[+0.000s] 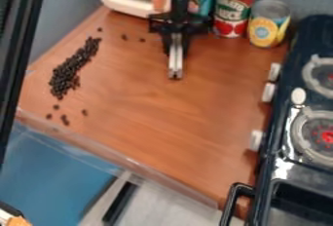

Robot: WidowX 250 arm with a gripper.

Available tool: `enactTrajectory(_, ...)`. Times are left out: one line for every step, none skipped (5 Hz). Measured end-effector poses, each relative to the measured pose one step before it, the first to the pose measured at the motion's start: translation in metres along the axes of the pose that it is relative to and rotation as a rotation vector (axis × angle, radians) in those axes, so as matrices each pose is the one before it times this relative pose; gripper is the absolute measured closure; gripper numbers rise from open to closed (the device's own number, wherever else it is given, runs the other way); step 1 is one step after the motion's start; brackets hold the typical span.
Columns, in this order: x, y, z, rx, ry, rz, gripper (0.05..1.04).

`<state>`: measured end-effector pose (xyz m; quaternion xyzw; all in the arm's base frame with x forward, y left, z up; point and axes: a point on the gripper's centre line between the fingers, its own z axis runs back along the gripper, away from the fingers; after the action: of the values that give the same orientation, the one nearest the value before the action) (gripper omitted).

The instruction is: Sweep into pile

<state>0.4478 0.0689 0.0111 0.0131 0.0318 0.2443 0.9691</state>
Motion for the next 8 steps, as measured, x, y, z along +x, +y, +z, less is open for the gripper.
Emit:
enactTrajectory(0.00562,0.01005,0.00106,-0.0142,0.0155,0.0401,0.695)
enactTrajectory(-0.00055,0.00312,-0.00256,-0.0102,0.0004,-0.0075,0.695)
enactTrajectory(-0.00088,0.00780,0.00046,-0.0186,0.0017,0.0558,0.695)
enactTrajectory(-0.00096,0.00566,0.00011,-0.0112,0.0202,0.0158,0.695)
enactTrajectory(0.01287,0.04341,0.00371,-0.0127,-0.0012,0.0970,0.695)
enactTrajectory(0.00575,0.01298,0.00023,0.0034,-0.0057,0.0213,0.695)
enactTrajectory(0.00078,0.00107,0.00157,-0.0047,0.0015,-0.0039,0.695)
enactTrajectory(0.00555,0.00712,0.00238,-0.0113,-0.0082,0.0498,0.695)
